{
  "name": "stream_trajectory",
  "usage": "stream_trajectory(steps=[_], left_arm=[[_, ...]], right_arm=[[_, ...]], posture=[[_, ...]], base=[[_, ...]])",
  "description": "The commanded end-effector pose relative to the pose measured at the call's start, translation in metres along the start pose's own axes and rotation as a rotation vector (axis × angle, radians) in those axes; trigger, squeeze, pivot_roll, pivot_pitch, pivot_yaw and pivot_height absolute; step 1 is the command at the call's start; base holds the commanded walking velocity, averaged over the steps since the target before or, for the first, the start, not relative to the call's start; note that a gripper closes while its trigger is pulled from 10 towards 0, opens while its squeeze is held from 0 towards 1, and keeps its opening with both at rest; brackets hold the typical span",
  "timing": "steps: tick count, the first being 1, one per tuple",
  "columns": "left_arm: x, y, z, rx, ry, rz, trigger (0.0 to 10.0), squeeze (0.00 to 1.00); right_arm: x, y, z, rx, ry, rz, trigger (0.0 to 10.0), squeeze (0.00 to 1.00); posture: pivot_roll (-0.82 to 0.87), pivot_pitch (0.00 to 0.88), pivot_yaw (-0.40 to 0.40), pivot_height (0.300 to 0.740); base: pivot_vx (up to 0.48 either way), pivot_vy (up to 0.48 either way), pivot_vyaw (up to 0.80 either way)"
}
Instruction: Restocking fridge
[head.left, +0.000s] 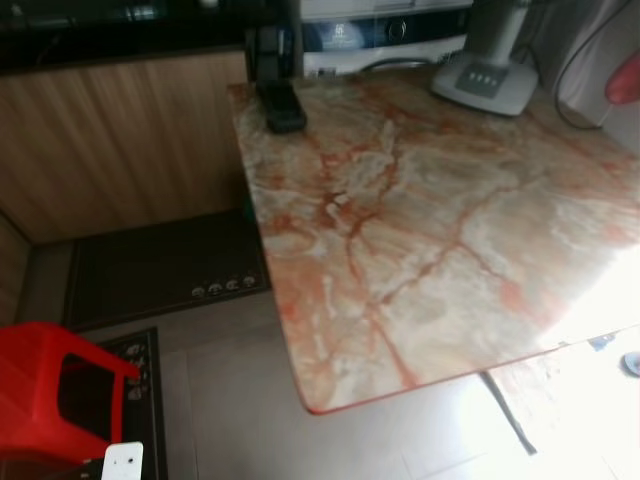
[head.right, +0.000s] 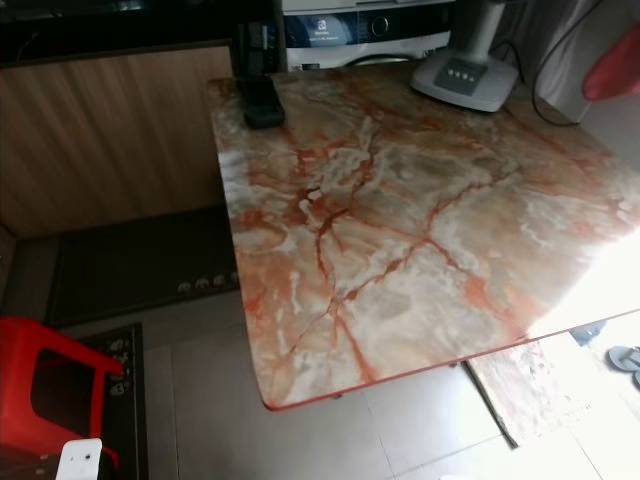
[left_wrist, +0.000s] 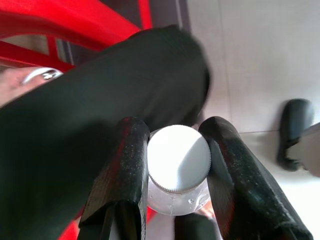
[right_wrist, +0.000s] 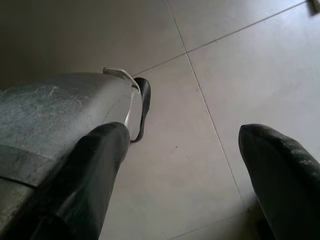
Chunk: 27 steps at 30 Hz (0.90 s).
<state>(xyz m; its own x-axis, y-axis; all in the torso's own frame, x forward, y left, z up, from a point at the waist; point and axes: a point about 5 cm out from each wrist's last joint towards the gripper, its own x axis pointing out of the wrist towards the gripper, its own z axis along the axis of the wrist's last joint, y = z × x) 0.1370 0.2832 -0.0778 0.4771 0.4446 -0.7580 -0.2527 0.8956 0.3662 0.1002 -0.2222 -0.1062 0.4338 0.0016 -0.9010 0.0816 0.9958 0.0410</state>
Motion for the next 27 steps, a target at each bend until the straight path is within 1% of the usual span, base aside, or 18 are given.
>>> stream_trajectory(steps=[1, 5, 16, 17, 18, 19, 22, 27], left_arm=[[-0.001, -0.005, -0.004, 0.008, 0.0, -0.023, 10.0, 0.0], [-0.003, -0.002, -0.012, 0.003, 0.016, -0.016, 10.0, 0.0], [-0.005, 0.006, -0.019, -0.034, 0.017, 0.012, 10.0, 0.0], [-0.003, 0.004, -0.011, -0.035, 0.009, 0.012, 10.0, 0.0], [-0.003, 0.004, -0.011, -0.035, 0.009, 0.012, 10.0, 0.0], [0.0, 0.005, -0.004, -0.035, 0.003, 0.012, 10.0, 0.0], [0.0, 0.005, -0.002, -0.022, 0.003, 0.006, 10.0, 0.0], [0.001, 0.003, 0.005, -0.033, -0.013, 0.006, 10.0, 0.0]], right_arm=[[-0.002, -0.005, -0.006, -0.002, 0.022, -0.013, 10.0, 0.0], [-0.002, -0.004, -0.007, 0.006, 0.024, -0.02, 10.0, 0.0], [-0.002, -0.005, -0.005, -0.015, 0.028, -0.008, 10.0, 0.0], [-0.002, -0.006, -0.005, -0.017, 0.028, -0.009, 10.0, 0.0], [-0.002, -0.006, -0.005, -0.017, 0.028, -0.009, 10.0, 0.0], [-0.002, -0.006, -0.005, -0.012, 0.025, -0.013, 10.0, 0.0], [-0.002, -0.006, -0.005, 0.011, 0.016, -0.025, 10.0, 0.0], [-0.002, -0.007, -0.004, -0.011, 0.026, -0.021, 10.0, 0.0]], posture=[[0.1, 0.116, -0.022, 0.74], [0.1, 0.117, -0.017, 0.74], [0.12, 0.119, -0.027, 0.74], [0.11, 0.115, -0.027, 0.74], [0.11, 0.115, -0.027, 0.74], [0.1, 0.114, -0.019, 0.74], [0.08, 0.112, -0.014, 0.74], [0.11, 0.115, -0.027, 0.74]], base=[[0.0, 0.0, -0.77], [0.0, 0.0, -0.78], [0.0, 0.0, -0.78], [0.0, 0.0, -0.77], [0.0, 0.0, -0.77], [0.0, 0.0, -0.77], [0.0, 0.0, -0.77], [0.0, 0.0, -0.77]])
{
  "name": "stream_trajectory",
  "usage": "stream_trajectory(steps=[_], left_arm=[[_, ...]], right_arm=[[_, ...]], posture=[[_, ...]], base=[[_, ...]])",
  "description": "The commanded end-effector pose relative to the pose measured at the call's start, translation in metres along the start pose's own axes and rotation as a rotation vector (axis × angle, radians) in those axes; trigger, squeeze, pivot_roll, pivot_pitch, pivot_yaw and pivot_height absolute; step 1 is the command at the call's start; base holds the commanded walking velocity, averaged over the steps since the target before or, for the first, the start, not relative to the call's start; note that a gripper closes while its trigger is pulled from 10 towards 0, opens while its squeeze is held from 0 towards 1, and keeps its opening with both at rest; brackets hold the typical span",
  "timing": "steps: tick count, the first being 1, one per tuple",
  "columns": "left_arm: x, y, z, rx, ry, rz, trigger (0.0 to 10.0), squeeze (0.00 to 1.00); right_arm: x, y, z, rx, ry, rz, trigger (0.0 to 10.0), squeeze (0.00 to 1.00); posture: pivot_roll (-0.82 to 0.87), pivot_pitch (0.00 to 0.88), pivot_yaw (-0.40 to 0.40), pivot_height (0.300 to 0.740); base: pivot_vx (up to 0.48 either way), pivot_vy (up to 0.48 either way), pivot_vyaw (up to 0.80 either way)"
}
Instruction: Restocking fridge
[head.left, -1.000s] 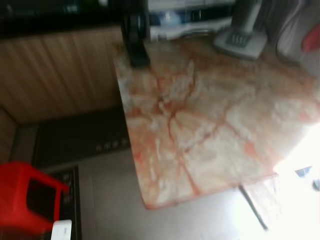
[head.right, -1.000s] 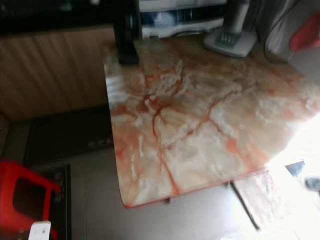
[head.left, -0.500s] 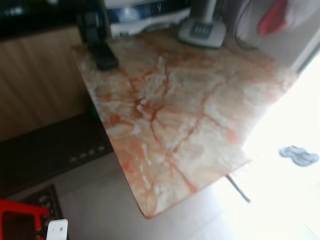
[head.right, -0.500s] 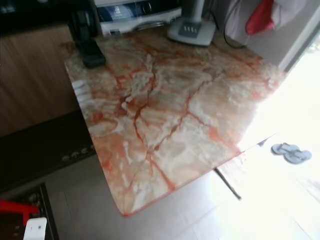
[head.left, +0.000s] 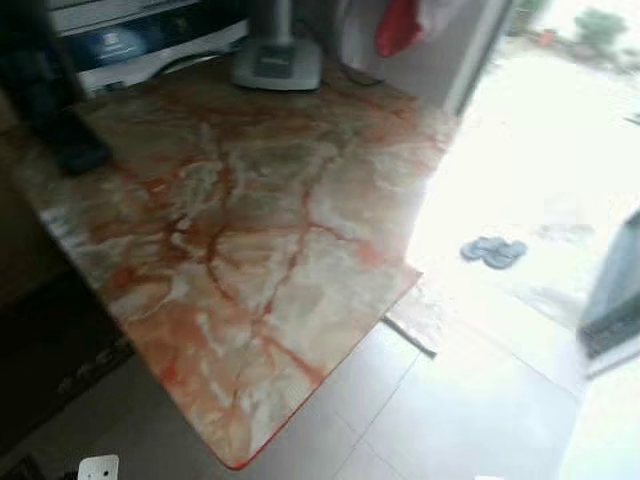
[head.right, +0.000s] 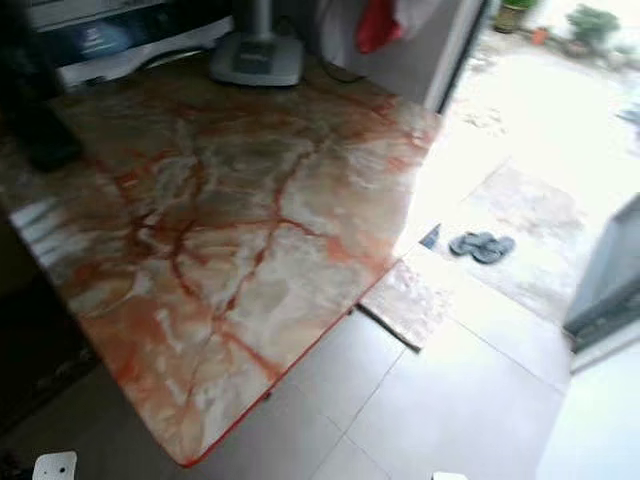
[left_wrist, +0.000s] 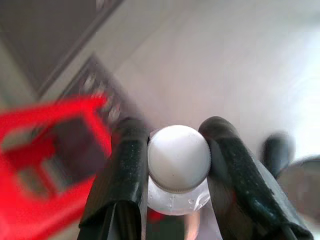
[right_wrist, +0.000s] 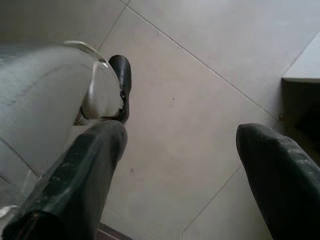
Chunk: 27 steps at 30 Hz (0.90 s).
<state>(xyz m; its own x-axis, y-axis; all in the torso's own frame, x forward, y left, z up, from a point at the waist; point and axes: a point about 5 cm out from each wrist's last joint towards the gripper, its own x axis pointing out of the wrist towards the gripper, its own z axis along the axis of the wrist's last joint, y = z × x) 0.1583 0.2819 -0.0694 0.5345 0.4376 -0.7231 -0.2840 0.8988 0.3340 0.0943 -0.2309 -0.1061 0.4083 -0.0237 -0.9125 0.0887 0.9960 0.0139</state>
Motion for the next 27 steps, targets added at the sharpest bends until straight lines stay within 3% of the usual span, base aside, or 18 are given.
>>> stream_trajectory(steps=[1, 10, 20, 27], left_arm=[[-0.003, 0.0074, -0.0166, 0.011, 0.054, 0.017, 10.0, 0.0], [-0.0026, 0.0061, -0.0148, 0.009, 0.051, 0.017, 10.0, 0.0], [-0.0033, 0.0029, -0.0166, 0.025, 0.053, -0.005, 10.0, 0.0], [-0.0056, 0.0016, -0.0236, 0.033, 0.063, -0.007, 10.0, 0.0]], right_arm=[[0.0006, 0.0021, 0.0009, -0.009, 0.001, 0.01, 10.0, 0.0], [0.0009, 0.0029, 0.0031, 0.004, -0.013, 0.019, 10.0, 0.0], [0.001, 0.0038, 0.0033, 0.007, -0.018, 0.024, 10.0, 0.0], [0.0009, 0.0038, 0.0028, 0.005, -0.019, 0.023, 10.0, 0.0]], posture=[[0.11, 0.115, -0.027, 0.74], [0.11, 0.109, -0.029, 0.74], [0.11, 0.111, -0.031, 0.74], [0.11, 0.115, -0.029, 0.74]], base=[[0.0, 0.0, -0.77], [0.0, 0.0, -0.75], [0.0, 0.0, 0.0], [0.0, -0.331, 0.0]])
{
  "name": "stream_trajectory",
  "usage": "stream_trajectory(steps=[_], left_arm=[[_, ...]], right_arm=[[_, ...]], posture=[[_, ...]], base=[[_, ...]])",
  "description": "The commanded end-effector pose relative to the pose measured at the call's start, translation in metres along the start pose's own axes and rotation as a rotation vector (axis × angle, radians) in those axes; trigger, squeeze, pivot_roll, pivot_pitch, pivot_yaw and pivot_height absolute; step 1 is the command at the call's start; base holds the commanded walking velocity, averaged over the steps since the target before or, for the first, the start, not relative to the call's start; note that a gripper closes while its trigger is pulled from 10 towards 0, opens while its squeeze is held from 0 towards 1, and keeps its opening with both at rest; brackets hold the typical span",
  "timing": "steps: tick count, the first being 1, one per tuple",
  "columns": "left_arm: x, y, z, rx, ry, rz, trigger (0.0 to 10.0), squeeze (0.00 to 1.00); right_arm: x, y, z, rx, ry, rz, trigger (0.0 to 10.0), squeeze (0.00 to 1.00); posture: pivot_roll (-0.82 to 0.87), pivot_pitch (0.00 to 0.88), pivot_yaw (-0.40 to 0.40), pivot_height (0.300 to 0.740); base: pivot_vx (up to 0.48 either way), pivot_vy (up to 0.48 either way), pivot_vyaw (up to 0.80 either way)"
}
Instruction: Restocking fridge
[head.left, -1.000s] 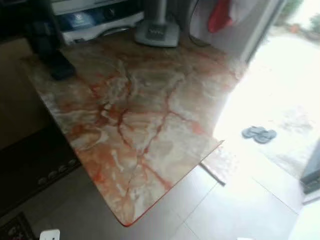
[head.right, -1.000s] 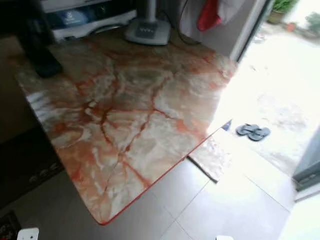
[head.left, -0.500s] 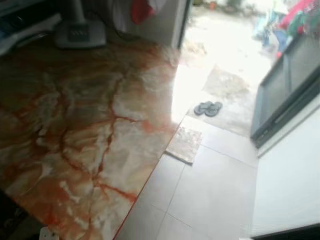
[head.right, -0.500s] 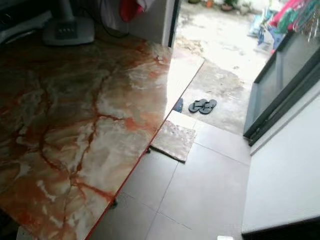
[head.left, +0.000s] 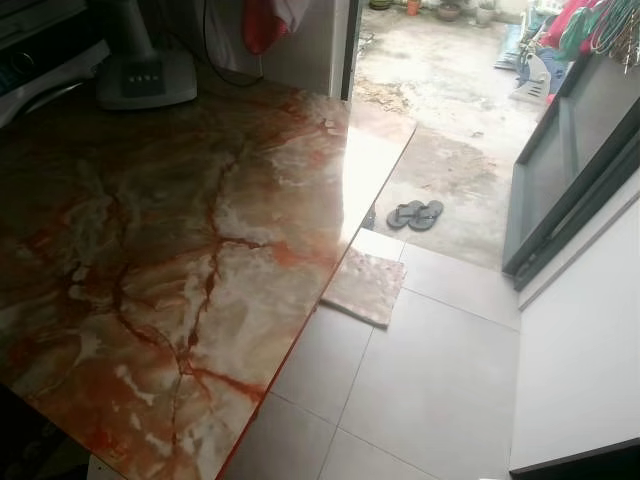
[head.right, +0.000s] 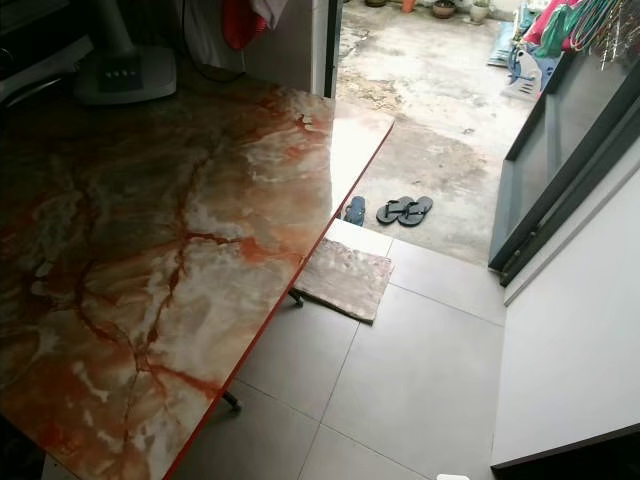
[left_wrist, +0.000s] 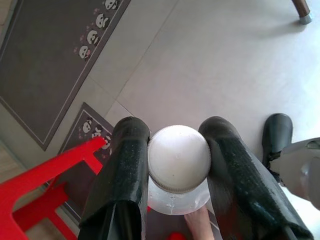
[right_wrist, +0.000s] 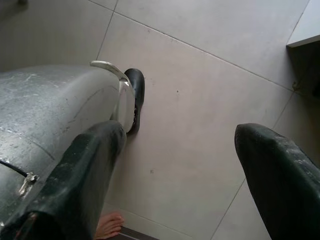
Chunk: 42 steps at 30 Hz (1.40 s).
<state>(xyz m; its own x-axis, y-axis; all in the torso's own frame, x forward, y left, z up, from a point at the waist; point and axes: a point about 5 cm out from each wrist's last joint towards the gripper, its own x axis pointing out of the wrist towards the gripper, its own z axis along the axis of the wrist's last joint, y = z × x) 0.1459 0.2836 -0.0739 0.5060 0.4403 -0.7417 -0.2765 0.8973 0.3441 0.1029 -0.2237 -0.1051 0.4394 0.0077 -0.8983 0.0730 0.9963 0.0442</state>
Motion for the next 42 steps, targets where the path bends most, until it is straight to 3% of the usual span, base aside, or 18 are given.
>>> stream_trajectory(steps=[1, 13, 25, 30, 42], left_arm=[[-0.003, -0.002, -0.012, 0.021, 0.031, -0.012, 10.0, 0.0], [-0.004, -0.002, -0.017, 0.033, 0.039, -0.018, 10.0, 0.0], [-0.003, -0.014, -0.006, 0.04, 0.019, -0.033, 10.0, 0.0], [-0.003, -0.019, -0.003, 0.04, 0.012, -0.041, 10.0, 0.0], [-0.002, -0.014, -0.005, 0.031, 0.021, -0.041, 10.0, 0.0]], right_arm=[[-0.002, -0.004, -0.005, 0.007, 0.012, -0.011, 10.0, 0.0], [-0.002, -0.003, -0.005, 0.015, 0.012, -0.01, 10.0, 0.0], [-0.001, -0.003, -0.005, 0.016, 0.011, -0.01, 10.0, 0.0], [-0.001, -0.003, -0.005, 0.014, 0.019, -0.014, 10.0, 0.0], [-0.002, -0.003, -0.006, 0.0, 0.027, -0.01, 10.0, 0.0]], posture=[[0.11, 0.116, -0.028, 0.74], [0.11, 0.122, -0.027, 0.74], [0.11, 0.122, -0.025, 0.74], [0.1, 0.124, -0.024, 0.74], [0.1, 0.127, -0.024, 0.74]], base=[[0.0, -0.412, 0.0], [0.0, -0.371, 0.0], [0.0, -0.229, 0.0], [0.0, 0.0, -0.65], [0.0, 0.0, -0.71]])
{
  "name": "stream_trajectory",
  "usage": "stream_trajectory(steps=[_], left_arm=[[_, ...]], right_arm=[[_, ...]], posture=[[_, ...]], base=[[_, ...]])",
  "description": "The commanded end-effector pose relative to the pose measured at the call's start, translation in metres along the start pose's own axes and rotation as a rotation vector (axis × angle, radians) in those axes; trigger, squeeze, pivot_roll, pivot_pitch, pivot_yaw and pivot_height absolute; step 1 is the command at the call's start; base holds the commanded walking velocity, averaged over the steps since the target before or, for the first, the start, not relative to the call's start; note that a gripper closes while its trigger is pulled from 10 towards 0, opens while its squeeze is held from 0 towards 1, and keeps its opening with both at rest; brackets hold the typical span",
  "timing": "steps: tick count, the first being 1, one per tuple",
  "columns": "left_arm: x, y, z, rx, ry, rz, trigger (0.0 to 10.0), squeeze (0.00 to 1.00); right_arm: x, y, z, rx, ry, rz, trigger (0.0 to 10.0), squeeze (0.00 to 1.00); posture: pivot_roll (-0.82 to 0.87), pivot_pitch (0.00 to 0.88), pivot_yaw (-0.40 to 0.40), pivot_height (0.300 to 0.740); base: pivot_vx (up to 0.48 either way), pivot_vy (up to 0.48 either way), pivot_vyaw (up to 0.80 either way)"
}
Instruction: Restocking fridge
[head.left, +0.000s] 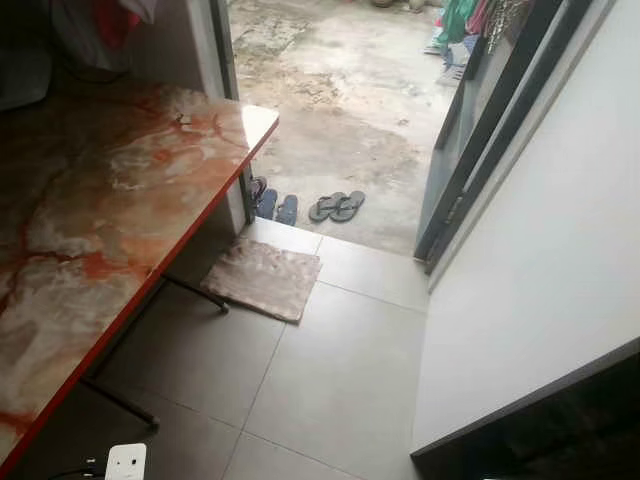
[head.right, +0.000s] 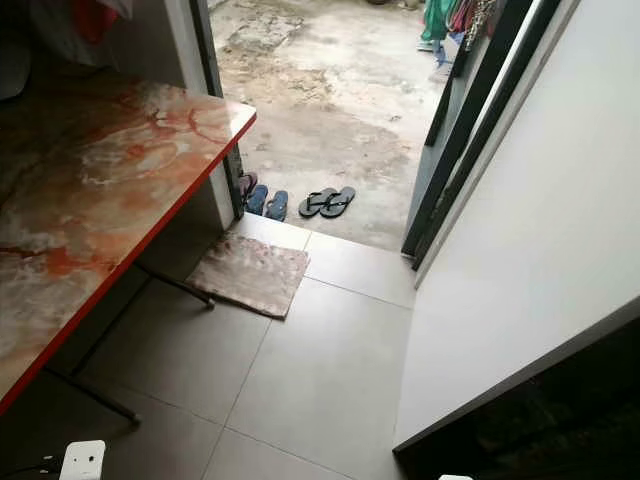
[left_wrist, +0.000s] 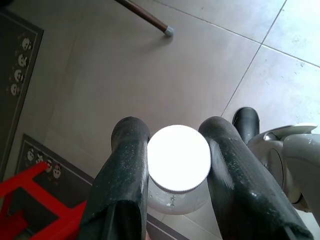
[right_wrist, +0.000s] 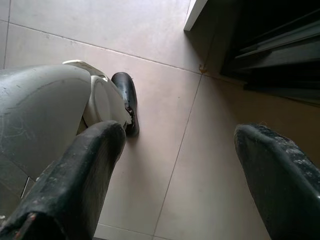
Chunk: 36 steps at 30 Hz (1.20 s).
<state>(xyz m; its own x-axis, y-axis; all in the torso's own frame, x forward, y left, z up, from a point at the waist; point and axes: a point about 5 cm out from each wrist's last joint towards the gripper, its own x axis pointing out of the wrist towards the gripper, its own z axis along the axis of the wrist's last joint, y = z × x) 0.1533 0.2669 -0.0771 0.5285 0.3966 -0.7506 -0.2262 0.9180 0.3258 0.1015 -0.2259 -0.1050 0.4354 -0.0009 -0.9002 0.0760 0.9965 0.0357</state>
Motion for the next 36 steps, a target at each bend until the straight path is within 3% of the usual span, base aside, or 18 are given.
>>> stream_trajectory(steps=[1, 12, 26, 36], left_arm=[[-0.0014, 0.0041, -0.0091, -0.001, 0.033, 0.007, 10.0, 0.0], [-0.0018, 0.0037, -0.0098, -0.003, 0.026, -0.009, 10.0, 0.0], [-0.0018, 0.0081, -0.0119, 0.02, 0.034, -0.004, 10.0, 0.0], [-0.0019, 0.0086, -0.0124, 0.002, 0.035, -0.003, 10.0, 0.0]], right_arm=[[-0.0011, -0.0009, -0.0055, -0.001, 0.024, -0.001, 10.0, 0.0], [-0.0015, -0.0015, -0.0075, -0.011, 0.034, -0.003, 10.0, 0.0], [-0.0013, 0.0006, -0.0089, -0.01, 0.037, 0.002, 10.0, 0.0], [-0.0014, 0.0013, -0.0098, -0.004, 0.038, 0.001, 10.0, 0.0]], posture=[[0.11, 0.127, -0.026, 0.74], [0.1, 0.133, -0.024, 0.74], [0.11, 0.146, -0.013, 0.74], [0.1, 0.15, -0.011, 0.74]], base=[[0.0, 0.0, -0.71], [0.0, 0.0, -0.71], [0.0, -0.313, -0.7], [0.0, 0.0, -0.7]])
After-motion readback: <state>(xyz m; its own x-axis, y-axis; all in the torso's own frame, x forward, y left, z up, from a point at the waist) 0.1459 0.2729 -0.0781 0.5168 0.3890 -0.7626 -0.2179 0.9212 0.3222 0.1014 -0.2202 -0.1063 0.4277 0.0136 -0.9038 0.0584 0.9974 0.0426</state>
